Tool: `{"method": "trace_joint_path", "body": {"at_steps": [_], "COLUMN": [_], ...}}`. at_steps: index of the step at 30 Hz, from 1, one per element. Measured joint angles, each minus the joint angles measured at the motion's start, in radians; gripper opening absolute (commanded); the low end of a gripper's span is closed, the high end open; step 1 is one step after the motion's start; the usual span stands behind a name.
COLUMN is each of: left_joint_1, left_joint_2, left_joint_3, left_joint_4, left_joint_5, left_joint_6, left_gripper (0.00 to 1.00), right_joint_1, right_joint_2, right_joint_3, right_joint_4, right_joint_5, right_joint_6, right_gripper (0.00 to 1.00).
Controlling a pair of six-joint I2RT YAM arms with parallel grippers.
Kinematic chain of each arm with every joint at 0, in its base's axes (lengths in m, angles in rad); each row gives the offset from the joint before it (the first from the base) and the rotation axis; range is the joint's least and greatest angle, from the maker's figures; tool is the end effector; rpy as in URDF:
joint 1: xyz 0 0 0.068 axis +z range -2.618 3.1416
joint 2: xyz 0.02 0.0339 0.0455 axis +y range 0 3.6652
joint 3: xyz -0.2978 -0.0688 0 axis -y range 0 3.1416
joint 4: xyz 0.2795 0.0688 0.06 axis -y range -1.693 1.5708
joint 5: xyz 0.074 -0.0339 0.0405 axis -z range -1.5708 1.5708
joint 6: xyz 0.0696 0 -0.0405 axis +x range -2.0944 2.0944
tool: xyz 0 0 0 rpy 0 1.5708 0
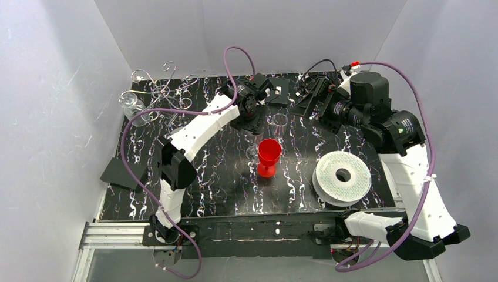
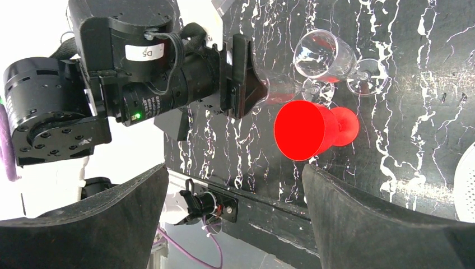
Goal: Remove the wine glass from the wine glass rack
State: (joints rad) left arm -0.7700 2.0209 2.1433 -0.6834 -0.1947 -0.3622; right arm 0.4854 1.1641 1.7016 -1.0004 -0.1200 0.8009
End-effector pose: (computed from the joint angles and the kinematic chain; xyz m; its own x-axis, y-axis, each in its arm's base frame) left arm 0.3971 -0.3663 0.3996 -0.5575 0.0564 -0.8283 0.3934 0.8965 -0.2038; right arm 0.2080 0.1192 0.5177 -0.6755 0.4496 -0.5844 -0.1048 0.7260 0.6796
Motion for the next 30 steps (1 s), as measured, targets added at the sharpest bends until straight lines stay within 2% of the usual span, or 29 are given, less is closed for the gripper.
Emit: {"method": "trace_joint_path", "body": {"at_steps": [4,9,18,30], "left_joint_1": [0.0,0.0,0.0,0.002], "left_joint_2": [0.0,-0.002,-0.037,-0.32], "left_joint_3": [0.035,0.078,0.187,0.242], "left_joint_4": [-0.005,-0.015,-0.06,-0.112], "left_joint_5": [-0.002,-0.016,-0.057,-0.132], "left_joint_6": [0.002,0.018,0.087,0.221], "left_gripper": [0.73,0.83,0.87,0.97], "right_joint_1": [0.0,0.0,0.0,0.0], "right_joint_2": [0.0,-0.003,-0.017,-0.018], "right_joint_3": [0.0,0.0,0.0,0.0], "right_joint_4": [0.0,0.0,0.0,0.0], "right_joint_5": [-0.01,-0.014,-0.023,-0.037], "right_joint_6": [0.0,0.002,0.008,0.009], "right_gripper": [0.96,0.97,0.97,0.97]}}
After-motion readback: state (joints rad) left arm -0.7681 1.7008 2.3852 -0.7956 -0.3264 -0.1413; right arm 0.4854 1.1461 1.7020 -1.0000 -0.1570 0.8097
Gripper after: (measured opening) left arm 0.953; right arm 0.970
